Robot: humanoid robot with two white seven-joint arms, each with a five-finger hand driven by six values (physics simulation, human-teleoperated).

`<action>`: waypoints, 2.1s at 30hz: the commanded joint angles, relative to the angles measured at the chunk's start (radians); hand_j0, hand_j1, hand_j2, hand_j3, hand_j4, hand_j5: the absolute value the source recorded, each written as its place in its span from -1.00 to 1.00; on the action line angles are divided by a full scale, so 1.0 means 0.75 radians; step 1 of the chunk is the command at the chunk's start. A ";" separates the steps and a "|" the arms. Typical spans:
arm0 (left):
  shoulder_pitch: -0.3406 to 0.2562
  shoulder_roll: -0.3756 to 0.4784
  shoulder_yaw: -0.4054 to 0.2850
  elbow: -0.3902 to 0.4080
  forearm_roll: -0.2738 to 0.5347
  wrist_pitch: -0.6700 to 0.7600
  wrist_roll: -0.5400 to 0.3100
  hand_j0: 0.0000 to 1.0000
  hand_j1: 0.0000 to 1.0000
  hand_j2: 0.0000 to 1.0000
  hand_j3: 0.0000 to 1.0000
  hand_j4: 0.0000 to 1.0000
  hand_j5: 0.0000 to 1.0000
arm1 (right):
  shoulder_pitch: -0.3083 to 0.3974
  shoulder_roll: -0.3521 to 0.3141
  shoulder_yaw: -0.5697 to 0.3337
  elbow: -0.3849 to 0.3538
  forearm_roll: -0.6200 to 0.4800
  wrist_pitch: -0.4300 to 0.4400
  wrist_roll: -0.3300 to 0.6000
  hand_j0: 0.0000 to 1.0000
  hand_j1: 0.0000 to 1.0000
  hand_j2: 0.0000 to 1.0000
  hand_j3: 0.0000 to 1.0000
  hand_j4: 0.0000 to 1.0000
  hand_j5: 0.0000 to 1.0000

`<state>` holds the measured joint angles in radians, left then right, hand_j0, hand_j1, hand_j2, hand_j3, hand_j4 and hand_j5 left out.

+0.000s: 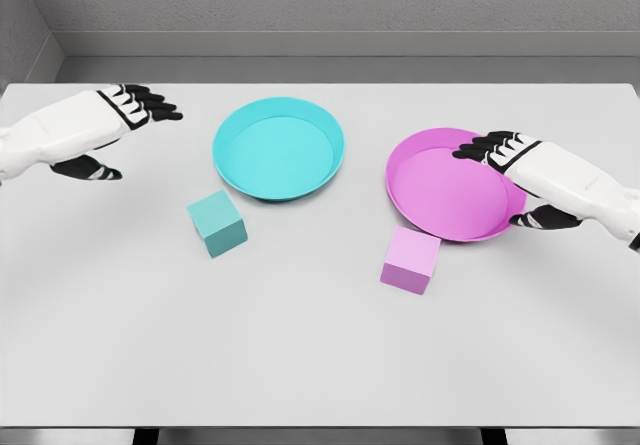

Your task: Place the blocks in the corresponding plates according to their colors

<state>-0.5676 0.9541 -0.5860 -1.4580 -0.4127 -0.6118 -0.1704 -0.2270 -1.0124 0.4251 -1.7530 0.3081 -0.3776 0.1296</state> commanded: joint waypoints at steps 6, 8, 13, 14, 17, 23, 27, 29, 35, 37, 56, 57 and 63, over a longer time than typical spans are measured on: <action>-0.002 0.010 0.000 -0.005 -0.010 0.001 -0.002 1.00 1.00 1.00 1.00 1.00 1.00 | -0.063 0.014 -0.004 -0.002 -0.002 -0.030 0.177 1.00 1.00 1.00 1.00 1.00 1.00; -0.004 0.008 -0.008 -0.048 -0.092 0.001 -0.002 1.00 1.00 1.00 1.00 1.00 1.00 | -0.106 0.024 0.000 -0.005 -0.002 -0.049 0.281 1.00 1.00 1.00 1.00 1.00 1.00; -0.020 -0.012 -0.082 -0.154 -0.264 0.001 -0.002 1.00 1.00 1.00 1.00 1.00 1.00 | -0.360 0.143 0.247 -0.002 -0.004 -0.057 0.551 1.00 1.00 1.00 1.00 1.00 1.00; -0.020 -0.014 -0.092 -0.171 -0.278 0.001 -0.002 1.00 1.00 1.00 1.00 1.00 1.00 | -0.384 0.159 0.300 -0.002 -0.004 -0.057 0.578 1.00 1.00 1.00 1.00 1.00 1.00; -0.025 -0.047 -0.149 -0.206 -0.311 0.001 -0.014 1.00 1.00 1.00 1.00 1.00 1.00 | -0.417 0.186 0.370 -0.002 -0.004 -0.057 0.600 1.00 1.00 1.00 1.00 1.00 1.00; -0.139 -0.080 -0.317 -0.208 -0.311 0.001 -0.061 1.00 1.00 1.00 1.00 1.00 1.00 | -0.454 0.213 0.409 -0.002 -0.004 -0.057 0.642 1.00 1.00 1.00 1.00 1.00 1.00; -0.178 -0.070 -0.372 -0.208 -0.323 0.001 -0.063 1.00 1.00 1.00 1.00 1.00 1.00 | -0.458 0.217 0.431 -0.002 -0.004 -0.057 0.642 1.00 1.00 1.00 1.00 1.00 1.00; -0.178 -0.065 -0.374 -0.208 -0.323 0.001 -0.110 1.00 1.00 1.00 1.00 1.00 1.00 | -0.458 0.217 0.452 -0.002 -0.002 -0.053 0.642 1.00 1.00 1.00 1.00 1.00 1.00; -0.198 -0.065 -0.415 -0.206 -0.333 0.001 -0.176 1.00 1.00 1.00 1.00 1.00 1.00 | -0.479 0.249 0.519 0.000 0.006 -0.030 0.642 1.00 1.00 1.00 1.00 1.00 1.00; -0.202 -0.067 -0.431 -0.204 -0.335 0.001 -0.180 1.00 1.00 1.00 1.00 1.00 1.00 | -0.479 0.256 0.536 0.002 0.017 0.031 0.642 1.00 1.00 1.00 1.00 1.00 1.00; -0.243 -0.135 -0.472 -0.159 -0.368 0.001 -0.180 1.00 1.00 1.00 1.00 1.00 1.00 | -0.477 0.254 0.536 0.022 0.037 0.111 0.642 0.32 0.32 0.32 0.32 0.32 0.32; -0.249 -0.135 -0.489 -0.159 -0.370 0.001 -0.180 1.00 1.00 1.00 1.00 1.00 1.00 | -0.477 0.254 0.536 0.022 0.037 0.111 0.642 0.30 0.30 0.30 0.30 0.30 0.30; -0.282 -0.153 -0.526 -0.144 -0.380 0.001 -0.182 1.00 1.00 1.00 1.00 1.00 1.00 | -0.479 0.256 0.534 0.014 0.039 0.109 0.642 0.21 0.21 0.21 0.21 0.21 0.21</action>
<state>-0.7793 0.8414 -0.9754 -1.5683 -0.7003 -0.6121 -0.3065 -0.5860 -0.8207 0.8263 -1.7402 0.3414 -0.2958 0.6100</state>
